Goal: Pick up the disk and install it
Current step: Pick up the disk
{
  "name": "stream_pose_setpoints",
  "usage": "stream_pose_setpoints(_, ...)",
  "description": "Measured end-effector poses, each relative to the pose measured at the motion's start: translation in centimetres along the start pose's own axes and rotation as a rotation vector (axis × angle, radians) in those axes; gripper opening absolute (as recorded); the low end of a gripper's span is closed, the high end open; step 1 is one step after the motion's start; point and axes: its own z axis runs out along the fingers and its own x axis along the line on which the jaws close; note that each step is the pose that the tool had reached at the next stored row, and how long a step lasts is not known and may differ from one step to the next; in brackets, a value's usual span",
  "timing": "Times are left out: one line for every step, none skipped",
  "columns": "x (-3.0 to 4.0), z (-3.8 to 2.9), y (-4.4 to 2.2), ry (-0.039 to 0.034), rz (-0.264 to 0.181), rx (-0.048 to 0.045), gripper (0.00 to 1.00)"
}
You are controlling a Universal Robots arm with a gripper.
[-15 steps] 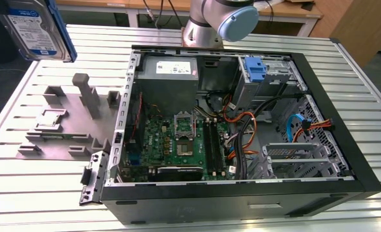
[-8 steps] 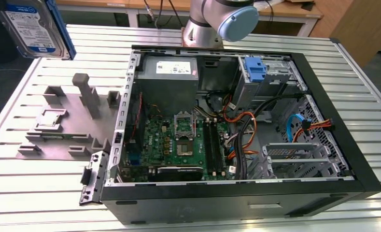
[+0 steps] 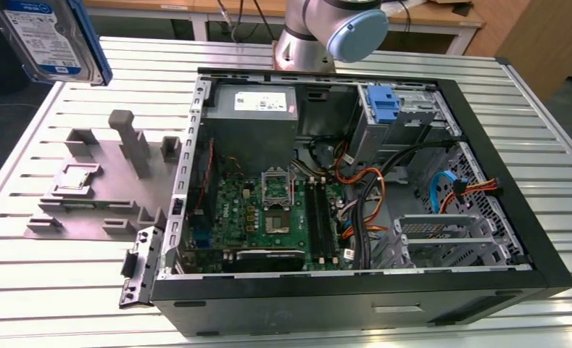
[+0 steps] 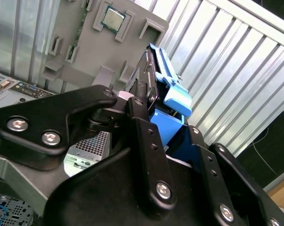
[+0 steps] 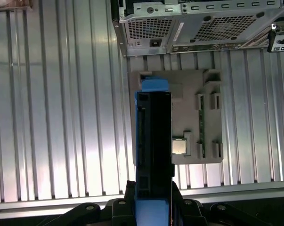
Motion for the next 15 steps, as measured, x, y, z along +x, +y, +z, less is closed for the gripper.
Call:
stream_pose_setpoints(0.00, -0.10, 0.00, 0.0000, 0.000, 0.0000, 0.37)
stream_pose_setpoints(0.00, -0.21, 0.01, 0.0000, 0.000, 0.0000, 0.37)
stream_pose_setpoints(0.00, -0.32, 0.01, 0.0000, 0.000, 0.0000, 0.37)
stream_pose_setpoints(0.00, -0.43, 0.01, 0.0000, 0.000, 0.0000, 0.37)
stream_pose_setpoints(0.00, -0.53, 0.01, 0.0000, 0.000, 0.0000, 0.37)
stream_pose_setpoints(0.00, -0.62, 0.01, 0.0000, 0.000, 0.0000, 0.37)
stream_pose_setpoints(0.00, -0.68, 0.01, 0.0001, 0.000, -0.0001, 0.37)
stream_pose_setpoints(0.00, -0.75, 0.02, 0.0001, 0.000, -0.0001, 0.37)
stream_pose_setpoints(0.00, -0.76, 0.02, 0.0001, 0.000, 0.0000, 0.37)
stream_pose_setpoints(0.00, -0.76, 0.02, 0.0001, 0.000, -0.0001, 0.37)
stream_pose_setpoints(0.00, -0.76, 0.02, 0.0001, 0.000, -0.0001, 0.37)
stream_pose_setpoints(0.00, -0.76, 0.02, 0.0001, 0.000, -0.0001, 0.37)
stream_pose_setpoints(-0.01, -0.78, 0.01, -0.0001, -0.001, 0.0002, 0.37)
stream_pose_setpoints(-0.07, -0.78, 0.01, 0.0000, -0.001, 0.0003, 0.37)
stream_pose_setpoints(-0.13, -0.77, 0.02, 0.0000, -0.002, 0.0001, 0.37)
